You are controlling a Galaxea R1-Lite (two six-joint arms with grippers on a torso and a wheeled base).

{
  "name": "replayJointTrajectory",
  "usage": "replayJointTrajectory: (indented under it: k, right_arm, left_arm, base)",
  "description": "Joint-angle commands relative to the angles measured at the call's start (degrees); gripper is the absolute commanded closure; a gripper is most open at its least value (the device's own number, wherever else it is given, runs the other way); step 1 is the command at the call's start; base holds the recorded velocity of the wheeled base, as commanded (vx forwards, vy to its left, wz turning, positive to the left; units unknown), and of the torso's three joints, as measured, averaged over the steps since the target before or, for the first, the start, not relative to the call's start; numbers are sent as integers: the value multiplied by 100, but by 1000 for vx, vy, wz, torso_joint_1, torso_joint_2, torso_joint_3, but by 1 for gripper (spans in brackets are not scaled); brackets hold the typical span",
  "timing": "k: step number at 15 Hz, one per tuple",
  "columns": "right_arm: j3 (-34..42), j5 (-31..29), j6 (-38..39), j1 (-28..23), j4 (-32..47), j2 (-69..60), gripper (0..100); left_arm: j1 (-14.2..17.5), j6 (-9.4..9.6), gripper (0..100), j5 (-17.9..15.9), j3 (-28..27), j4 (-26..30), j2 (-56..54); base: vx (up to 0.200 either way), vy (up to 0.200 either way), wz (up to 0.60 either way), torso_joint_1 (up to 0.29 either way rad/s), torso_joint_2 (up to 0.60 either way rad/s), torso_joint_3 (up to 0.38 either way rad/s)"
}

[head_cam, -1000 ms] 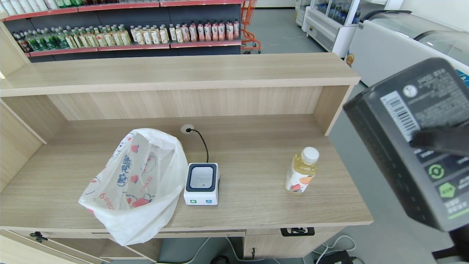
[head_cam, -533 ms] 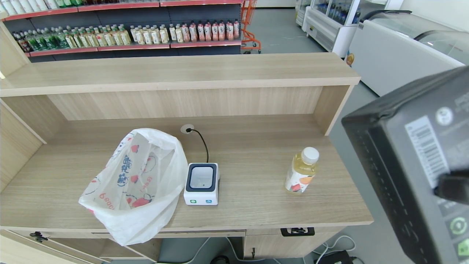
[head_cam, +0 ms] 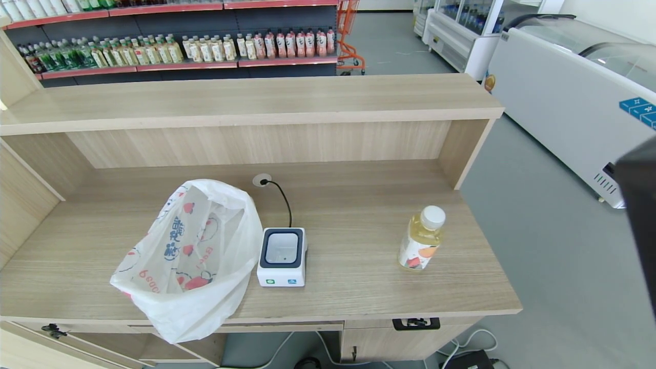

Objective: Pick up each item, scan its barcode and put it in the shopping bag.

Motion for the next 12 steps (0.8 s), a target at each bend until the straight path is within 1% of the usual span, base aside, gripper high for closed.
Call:
replayJointTrajectory:
  k: [1, 12]
  right_arm:
    - [206, 5, -8, 16, 1, -242, 100]
    - [250, 5, -34, 16, 1, -233, 100]
  left_arm:
    - [0, -5, 0, 1, 0, 2, 0]
    - [0, 4, 0, 1, 0, 2, 9]
  base:
    - [0, 0, 0, 0, 0, 0]
    - [0, 0, 0, 0, 0, 0]
